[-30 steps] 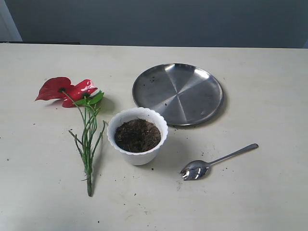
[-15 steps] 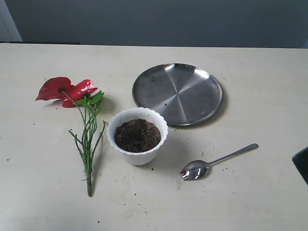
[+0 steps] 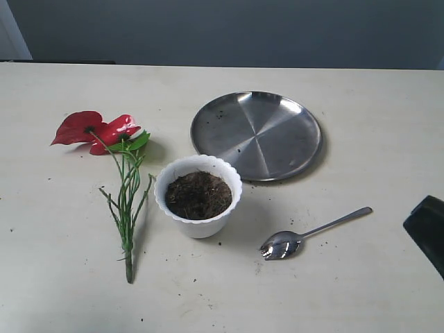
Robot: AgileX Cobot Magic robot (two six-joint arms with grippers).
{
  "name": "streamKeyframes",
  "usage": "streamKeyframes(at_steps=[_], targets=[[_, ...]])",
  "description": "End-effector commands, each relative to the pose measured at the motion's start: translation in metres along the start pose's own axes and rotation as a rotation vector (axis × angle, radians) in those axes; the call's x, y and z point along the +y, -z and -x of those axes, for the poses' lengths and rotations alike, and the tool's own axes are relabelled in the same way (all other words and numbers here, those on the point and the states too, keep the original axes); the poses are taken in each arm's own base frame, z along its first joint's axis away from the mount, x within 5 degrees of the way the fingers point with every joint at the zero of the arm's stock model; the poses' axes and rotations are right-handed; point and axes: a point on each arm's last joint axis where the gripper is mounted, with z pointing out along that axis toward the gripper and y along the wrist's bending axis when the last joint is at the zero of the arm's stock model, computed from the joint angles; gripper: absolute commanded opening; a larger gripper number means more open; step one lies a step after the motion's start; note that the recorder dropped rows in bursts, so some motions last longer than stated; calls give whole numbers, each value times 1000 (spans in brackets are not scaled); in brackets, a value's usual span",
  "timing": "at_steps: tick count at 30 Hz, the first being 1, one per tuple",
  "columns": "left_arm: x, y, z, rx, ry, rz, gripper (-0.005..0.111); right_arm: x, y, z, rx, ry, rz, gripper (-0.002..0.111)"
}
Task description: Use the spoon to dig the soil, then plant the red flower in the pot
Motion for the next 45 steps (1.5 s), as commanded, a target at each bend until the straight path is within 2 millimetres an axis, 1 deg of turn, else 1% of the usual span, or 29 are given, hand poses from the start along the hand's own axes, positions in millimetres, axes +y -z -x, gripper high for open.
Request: streamKeyframes(at_steps=[1, 6, 12, 21, 34, 36, 37, 38, 40, 41, 42, 44, 45], targets=[[0, 1, 2, -11, 10, -8, 0, 2, 1, -2, 24, -40, 37, 30], [0, 1, 2, -11, 10, -8, 0, 2, 1, -2, 24, -41, 37, 30], [0, 1, 2, -11, 10, -8, 0, 5, 1, -4, 44, -33, 76, 30], [0, 1, 2, -11, 10, -8, 0, 5, 1, -3, 42, -37, 73, 30], [0, 1, 2, -11, 10, -8, 0, 8, 2, -3, 40, -67, 108, 30], [0, 1, 2, -11, 10, -8, 0, 8, 2, -4, 47, -43, 102, 30], [0, 1, 2, -11, 10, -8, 0, 7, 1, -4, 55, -17, 90, 29], [0, 1, 2, -11, 10, -8, 0, 6, 1, 0, 49, 46, 58, 26], [0, 1, 2, -11, 10, -8, 0, 7, 1, 7, 35, 102, 30, 20], [0, 1, 2, -11, 10, -8, 0, 7, 2, 10, 25, 139, 14, 15], [0, 1, 2, -11, 10, -8, 0, 8, 2, 17, 1, 194, -10, 7], [0, 1, 2, -11, 10, -8, 0, 10, 3, 25, -31, 220, -26, -1], [0, 1, 2, -11, 10, -8, 0, 11, 3, 28, -44, 228, -31, -1]])
